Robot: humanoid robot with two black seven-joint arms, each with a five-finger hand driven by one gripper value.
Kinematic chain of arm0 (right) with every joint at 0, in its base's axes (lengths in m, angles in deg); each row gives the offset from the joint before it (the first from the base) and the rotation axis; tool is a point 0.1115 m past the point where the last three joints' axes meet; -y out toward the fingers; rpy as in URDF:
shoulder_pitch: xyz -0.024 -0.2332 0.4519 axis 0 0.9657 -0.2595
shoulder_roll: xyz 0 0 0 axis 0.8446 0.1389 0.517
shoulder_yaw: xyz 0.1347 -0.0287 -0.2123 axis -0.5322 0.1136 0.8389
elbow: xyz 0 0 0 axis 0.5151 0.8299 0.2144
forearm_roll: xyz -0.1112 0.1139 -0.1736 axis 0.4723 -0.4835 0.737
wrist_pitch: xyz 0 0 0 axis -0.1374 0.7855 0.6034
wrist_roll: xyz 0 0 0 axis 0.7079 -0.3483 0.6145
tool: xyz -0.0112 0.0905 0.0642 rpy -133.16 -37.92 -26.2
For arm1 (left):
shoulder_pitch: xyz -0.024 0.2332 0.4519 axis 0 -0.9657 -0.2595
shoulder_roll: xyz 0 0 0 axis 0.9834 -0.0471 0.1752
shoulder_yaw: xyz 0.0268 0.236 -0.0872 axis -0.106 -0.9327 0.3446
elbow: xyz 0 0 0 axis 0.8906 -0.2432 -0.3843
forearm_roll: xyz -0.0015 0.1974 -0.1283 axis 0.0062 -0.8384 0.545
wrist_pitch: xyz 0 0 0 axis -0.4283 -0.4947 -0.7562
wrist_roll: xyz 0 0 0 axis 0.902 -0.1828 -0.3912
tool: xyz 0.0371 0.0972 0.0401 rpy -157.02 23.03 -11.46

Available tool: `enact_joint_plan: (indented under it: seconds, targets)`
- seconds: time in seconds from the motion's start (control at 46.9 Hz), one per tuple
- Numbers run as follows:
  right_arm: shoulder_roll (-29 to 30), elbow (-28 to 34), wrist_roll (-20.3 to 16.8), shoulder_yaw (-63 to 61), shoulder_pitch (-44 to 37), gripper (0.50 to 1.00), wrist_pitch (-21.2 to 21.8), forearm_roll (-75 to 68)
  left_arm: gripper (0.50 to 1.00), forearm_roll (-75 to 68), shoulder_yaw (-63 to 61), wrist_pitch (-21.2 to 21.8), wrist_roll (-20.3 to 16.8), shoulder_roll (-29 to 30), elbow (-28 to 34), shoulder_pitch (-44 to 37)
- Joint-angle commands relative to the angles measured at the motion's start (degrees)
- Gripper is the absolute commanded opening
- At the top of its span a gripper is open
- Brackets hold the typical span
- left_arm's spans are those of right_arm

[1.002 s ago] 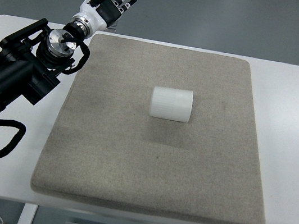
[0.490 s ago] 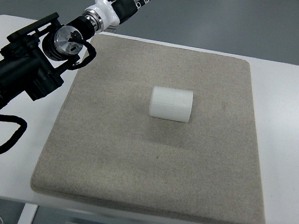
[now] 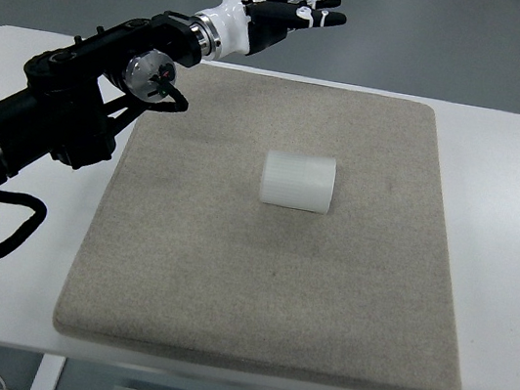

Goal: Flip white cup upright
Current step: 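Lower the left hand over the cup lying on its side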

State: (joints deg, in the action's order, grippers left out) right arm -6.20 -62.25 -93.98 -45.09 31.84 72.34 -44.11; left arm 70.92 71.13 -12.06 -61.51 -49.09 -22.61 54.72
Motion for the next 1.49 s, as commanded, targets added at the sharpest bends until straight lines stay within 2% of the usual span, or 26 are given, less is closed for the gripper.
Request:
enact_joint_plan:
  seconds: [0.0,0.149,0.448,0.639,0.789,0.874,1.087,1.47]
  targets:
    - [0.00,0.00,0.00,0.00,0.01,0.930,0.00,0.00,0.992,-5.10,-1.75,0.32,0.00,0.22,-1.27,0.05]
    - [0.00,0.00,0.00,0.00,0.01,0.930,-0.09,0.00,0.992,-16.44,-2.81,0.58,0.17,2.16,-5.22,0.05]
    - [0.00,0.09,0.00,0.00,0.01,0.930,0.00,0.00,0.988,-31.65,-8.08,0.05,3.07,7.16,-15.50,0.14]
    - [0.00,0.00,0.00,0.00,0.01,0.930,0.00,0.00,0.984,-39.38,-8.96,-0.56,8.34,10.06,-22.01,0.66]
    - [0.00,0.00,0.00,0.00,0.01,0.930,0.00,0.00,0.979,-42.20,-9.05,-5.74,13.52,12.00,-25.70,1.19]
    - [0.00,0.00,0.00,0.00,0.01,0.930,0.00,0.00,0.975,-44.39,-9.05,-7.06,15.73,12.35,-27.20,1.28]
    - [0.00,0.00,0.00,0.00,0.01,0.930,0.00,0.00,0.960,-50.02,-9.05,-10.14,18.54,12.18,-28.96,1.45]
    - [0.00,0.00,0.00,0.00,0.01,0.930,0.00,0.00,0.960,-54.77,-11.77,-11.37,19.60,9.63,-28.08,2.16]
